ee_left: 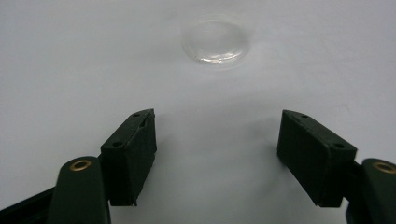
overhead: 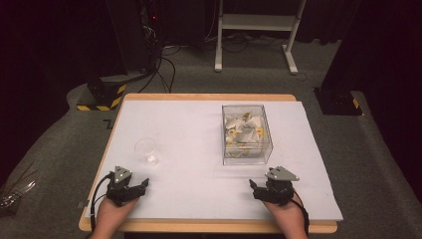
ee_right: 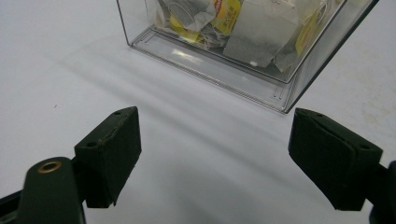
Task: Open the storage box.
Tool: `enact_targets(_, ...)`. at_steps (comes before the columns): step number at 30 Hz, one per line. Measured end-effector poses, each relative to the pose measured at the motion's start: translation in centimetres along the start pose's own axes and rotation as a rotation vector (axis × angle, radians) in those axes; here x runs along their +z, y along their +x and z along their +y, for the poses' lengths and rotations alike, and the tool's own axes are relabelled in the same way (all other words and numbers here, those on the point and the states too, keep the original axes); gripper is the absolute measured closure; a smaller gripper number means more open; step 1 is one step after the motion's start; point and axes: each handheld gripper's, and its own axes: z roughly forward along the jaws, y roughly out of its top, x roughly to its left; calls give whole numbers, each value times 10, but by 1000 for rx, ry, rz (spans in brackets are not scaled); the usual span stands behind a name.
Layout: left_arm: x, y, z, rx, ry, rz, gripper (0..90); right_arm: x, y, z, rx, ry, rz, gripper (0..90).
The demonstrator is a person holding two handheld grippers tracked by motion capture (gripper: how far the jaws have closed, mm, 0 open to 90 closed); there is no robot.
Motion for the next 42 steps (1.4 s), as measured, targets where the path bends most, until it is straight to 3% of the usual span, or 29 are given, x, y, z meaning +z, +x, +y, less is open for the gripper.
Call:
enact_targets(8,0,0,0,0,0,2,284,1,7,3,12,-12,5,196)
enact_targets(24,0,1,0,10,1,1,284,12,23,21,69,-43,-87,186)
enact_targets(42,0,0,0,4,1,-1,284,15,25,39,92,-67,-111,187)
